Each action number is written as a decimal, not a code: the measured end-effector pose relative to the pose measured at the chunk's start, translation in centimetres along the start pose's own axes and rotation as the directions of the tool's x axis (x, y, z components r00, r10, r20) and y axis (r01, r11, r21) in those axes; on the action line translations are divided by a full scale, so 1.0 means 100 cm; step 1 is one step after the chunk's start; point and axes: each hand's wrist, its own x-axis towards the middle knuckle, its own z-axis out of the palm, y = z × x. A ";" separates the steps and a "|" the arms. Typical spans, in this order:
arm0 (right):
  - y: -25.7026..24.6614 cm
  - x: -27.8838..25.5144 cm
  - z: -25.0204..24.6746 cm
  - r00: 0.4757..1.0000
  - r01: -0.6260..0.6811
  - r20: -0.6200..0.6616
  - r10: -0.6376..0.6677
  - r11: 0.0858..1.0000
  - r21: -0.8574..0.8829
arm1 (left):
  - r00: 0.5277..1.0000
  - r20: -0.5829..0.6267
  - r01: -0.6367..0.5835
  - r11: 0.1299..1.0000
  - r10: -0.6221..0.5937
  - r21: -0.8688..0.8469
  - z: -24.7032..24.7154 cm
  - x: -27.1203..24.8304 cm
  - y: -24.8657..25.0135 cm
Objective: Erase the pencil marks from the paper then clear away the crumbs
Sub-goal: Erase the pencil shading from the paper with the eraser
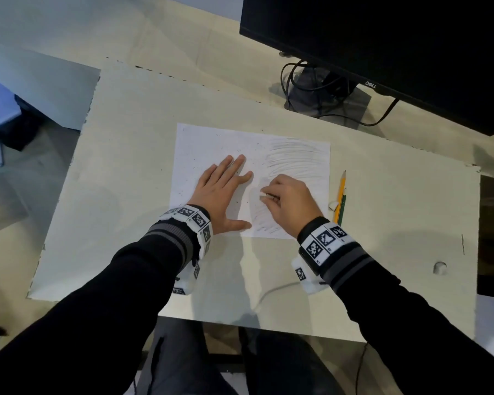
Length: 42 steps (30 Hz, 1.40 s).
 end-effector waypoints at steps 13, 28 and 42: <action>-0.014 -0.024 0.016 0.994 0.088 0.064 -0.088 0.996 0.015 | 1.000 0.025 -0.006 0.999 0.007 -0.050 -0.001 0.003 -0.004; -0.013 -0.021 0.006 0.999 0.011 0.051 -0.008 0.999 -0.048 | 1.000 0.022 -0.006 0.999 0.007 -0.037 -0.001 0.002 -0.003; -0.023 -0.054 0.022 0.995 0.090 0.036 -0.090 0.996 0.003 | 1.000 0.004 -0.008 1.000 0.008 -0.018 0.001 0.002 -0.004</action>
